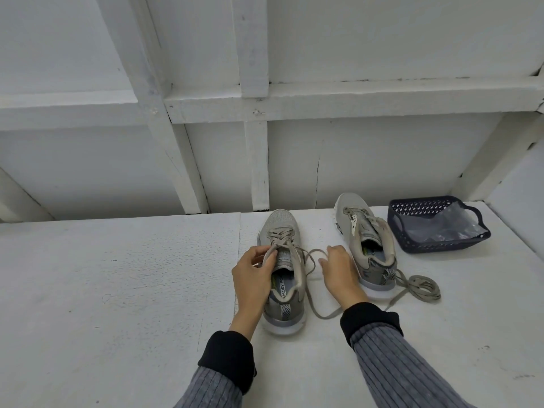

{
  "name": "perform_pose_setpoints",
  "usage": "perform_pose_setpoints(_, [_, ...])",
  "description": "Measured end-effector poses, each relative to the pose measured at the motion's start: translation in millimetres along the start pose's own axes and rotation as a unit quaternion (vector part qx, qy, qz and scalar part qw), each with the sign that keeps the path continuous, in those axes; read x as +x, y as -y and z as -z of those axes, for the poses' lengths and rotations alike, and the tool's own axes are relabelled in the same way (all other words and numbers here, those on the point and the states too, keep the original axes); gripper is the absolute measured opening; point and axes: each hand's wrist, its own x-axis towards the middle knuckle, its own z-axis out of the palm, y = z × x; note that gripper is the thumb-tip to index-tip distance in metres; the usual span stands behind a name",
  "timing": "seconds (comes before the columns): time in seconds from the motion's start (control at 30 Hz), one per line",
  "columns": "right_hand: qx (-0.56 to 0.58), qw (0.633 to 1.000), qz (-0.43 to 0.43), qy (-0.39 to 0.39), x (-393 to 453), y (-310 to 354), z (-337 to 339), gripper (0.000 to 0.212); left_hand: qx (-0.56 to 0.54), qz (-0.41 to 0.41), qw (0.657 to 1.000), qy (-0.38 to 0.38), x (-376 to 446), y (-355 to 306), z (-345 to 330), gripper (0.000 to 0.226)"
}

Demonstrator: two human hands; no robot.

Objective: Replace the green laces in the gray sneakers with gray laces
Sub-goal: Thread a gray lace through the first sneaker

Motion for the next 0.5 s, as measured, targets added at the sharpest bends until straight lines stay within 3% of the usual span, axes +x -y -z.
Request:
perform_pose_setpoints(0.17, [-0.059, 0.998, -0.03, 0.006, -2.2, 9.7, 0.9, 0.015, -0.002, 0.005, 1.0, 0.004, 0.0, 0.0, 1.1, 0.006])
perform_pose_setpoints(0.27, [0.143, 0.988, -0.051, -0.026, 0.6, 22.2, 14.4, 0.01, 0.003, 0.0, 1.0, 0.007, 0.1, 0.1, 0.9, 0.006])
perform_pose_setpoints(0.37, [0.379, 0.924, -0.024, -0.045, -2.6, 43.4, 41.5, 0.017, 0.011, -0.004, 1.0, 0.002, -0.3, -0.4, 1.7, 0.005])
perform_pose_setpoints(0.43, [0.477, 0.879, 0.01, -0.019, -8.1, 55.6, 60.6, 0.025, 0.016, -0.005, 1.0, -0.011, -2.2, -2.4, 2.5, 0.004])
perform_pose_setpoints(0.5, [0.495, 0.868, 0.046, -0.008, -13.3, 63.8, 72.4, 0.023, 0.03, -0.012, 0.999, -0.022, -3.9, -6.6, 4.1, 0.004])
